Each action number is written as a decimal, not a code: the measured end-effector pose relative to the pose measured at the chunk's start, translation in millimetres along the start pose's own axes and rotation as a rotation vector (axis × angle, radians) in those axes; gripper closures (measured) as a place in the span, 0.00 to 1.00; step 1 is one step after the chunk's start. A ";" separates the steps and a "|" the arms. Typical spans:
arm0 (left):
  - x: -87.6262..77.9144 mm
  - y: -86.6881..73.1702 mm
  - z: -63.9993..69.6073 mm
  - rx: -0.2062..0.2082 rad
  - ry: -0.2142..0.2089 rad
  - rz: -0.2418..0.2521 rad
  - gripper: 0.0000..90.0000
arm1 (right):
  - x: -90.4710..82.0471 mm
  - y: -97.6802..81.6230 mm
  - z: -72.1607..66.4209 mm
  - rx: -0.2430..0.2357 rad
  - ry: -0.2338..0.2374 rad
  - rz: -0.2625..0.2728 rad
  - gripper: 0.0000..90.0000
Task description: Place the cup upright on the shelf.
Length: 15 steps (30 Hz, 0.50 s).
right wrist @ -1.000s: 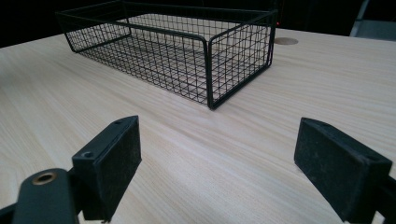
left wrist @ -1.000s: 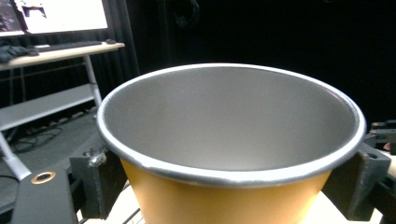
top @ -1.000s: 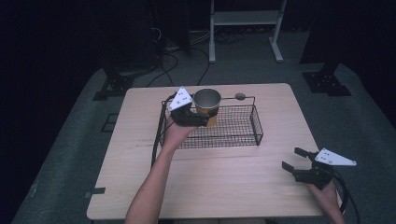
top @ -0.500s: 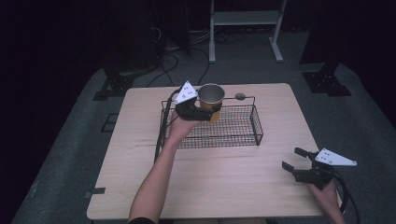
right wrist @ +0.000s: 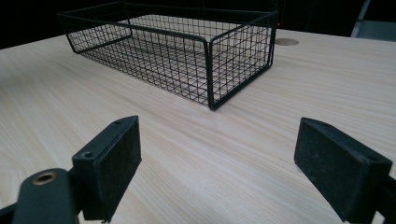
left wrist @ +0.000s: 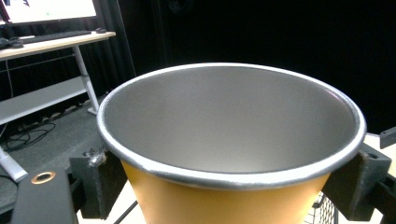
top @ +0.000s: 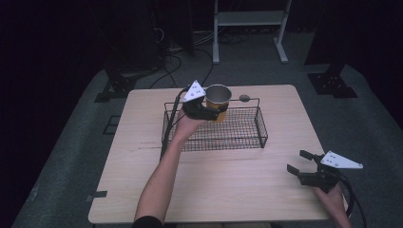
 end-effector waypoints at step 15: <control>12.5 -23.2 -3.9 0.006 -0.059 -0.071 0.15 | -0.1 0.0 -0.4 -0.001 0.006 0.001 0.15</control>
Point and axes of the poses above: each handheld gripper's, and its own axes: x roughly forward along the jaws, y roughly out of its top, z roughly to its right, the point moved 8 cm from there along x, roughly forward along the jaws, and after that the axes turned 5 degrees about -x, right-handed, at the moved point
